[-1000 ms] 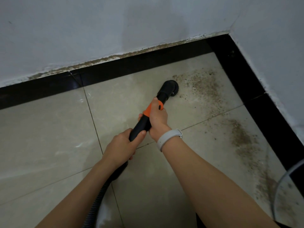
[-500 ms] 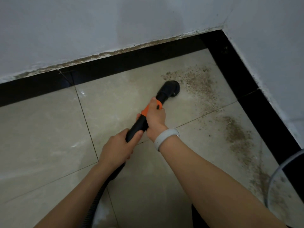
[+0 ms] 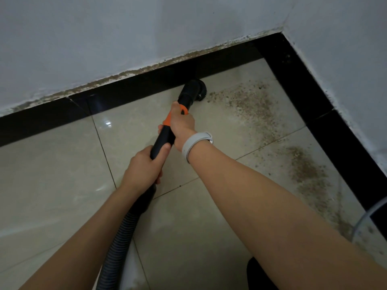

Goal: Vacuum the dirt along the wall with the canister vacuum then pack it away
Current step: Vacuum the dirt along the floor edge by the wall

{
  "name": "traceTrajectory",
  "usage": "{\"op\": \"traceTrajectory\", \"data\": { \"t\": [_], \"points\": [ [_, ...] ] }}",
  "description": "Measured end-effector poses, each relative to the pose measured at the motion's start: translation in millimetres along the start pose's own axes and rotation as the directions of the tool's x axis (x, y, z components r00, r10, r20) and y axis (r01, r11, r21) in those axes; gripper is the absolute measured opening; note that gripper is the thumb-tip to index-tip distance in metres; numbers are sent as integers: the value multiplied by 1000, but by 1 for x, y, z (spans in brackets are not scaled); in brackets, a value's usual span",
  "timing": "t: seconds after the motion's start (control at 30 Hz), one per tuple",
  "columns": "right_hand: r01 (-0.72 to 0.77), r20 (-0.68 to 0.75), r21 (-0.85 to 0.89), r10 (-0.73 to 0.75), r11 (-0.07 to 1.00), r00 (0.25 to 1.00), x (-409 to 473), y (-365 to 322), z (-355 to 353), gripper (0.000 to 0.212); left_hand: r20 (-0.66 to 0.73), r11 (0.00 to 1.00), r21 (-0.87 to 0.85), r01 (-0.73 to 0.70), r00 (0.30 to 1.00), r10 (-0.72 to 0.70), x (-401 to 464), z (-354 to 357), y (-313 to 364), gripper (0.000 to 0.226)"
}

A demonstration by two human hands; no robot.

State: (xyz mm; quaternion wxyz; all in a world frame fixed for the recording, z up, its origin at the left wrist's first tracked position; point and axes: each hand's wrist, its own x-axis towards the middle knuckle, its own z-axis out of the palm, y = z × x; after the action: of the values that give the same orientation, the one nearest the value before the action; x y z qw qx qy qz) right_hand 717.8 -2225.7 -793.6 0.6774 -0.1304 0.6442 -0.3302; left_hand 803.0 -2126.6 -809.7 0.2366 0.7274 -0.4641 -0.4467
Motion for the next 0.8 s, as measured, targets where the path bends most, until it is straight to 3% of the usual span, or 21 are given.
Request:
{"op": "traceTrajectory", "data": {
  "t": [0.4,0.8],
  "points": [
    [18,-81,152,-5,988,997,-9,4,-39,33,109,998,41,-51,993,47,-9,21,8,44],
    [61,-299,241,14,969,954,-28,16,-95,30,325,978,145,-153,941,99,-29,50,19,43]
  ]
}}
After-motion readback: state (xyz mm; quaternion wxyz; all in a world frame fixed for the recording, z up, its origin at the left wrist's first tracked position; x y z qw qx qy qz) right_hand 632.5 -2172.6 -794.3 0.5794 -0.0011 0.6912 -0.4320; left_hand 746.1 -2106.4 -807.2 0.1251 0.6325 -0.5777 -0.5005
